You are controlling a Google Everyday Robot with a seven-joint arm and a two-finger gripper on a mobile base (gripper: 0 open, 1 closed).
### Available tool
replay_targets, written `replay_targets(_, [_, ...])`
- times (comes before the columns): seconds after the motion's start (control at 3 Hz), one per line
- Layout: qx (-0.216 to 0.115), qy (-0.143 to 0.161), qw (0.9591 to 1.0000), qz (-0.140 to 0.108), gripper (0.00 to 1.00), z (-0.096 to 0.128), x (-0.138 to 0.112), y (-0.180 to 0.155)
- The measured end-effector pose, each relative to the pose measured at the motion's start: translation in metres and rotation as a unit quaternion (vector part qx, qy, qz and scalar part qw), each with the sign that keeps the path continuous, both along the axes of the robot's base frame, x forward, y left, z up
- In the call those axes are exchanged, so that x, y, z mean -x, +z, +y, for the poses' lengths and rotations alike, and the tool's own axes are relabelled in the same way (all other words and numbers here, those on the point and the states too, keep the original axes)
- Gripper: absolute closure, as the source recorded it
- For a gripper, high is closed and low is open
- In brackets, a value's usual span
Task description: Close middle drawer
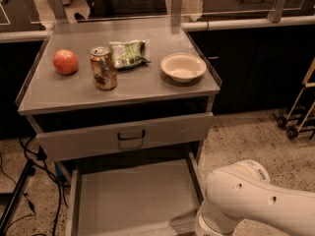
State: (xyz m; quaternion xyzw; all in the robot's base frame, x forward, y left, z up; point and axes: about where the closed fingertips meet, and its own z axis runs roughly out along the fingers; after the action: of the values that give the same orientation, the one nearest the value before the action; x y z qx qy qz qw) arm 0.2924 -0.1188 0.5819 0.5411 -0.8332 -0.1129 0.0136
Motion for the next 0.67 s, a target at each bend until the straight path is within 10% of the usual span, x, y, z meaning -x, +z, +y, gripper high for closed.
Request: replay_targets(0.67, [0.003,-0.02,0.9985,0.052,1.0,0.009,0.026,-0.068])
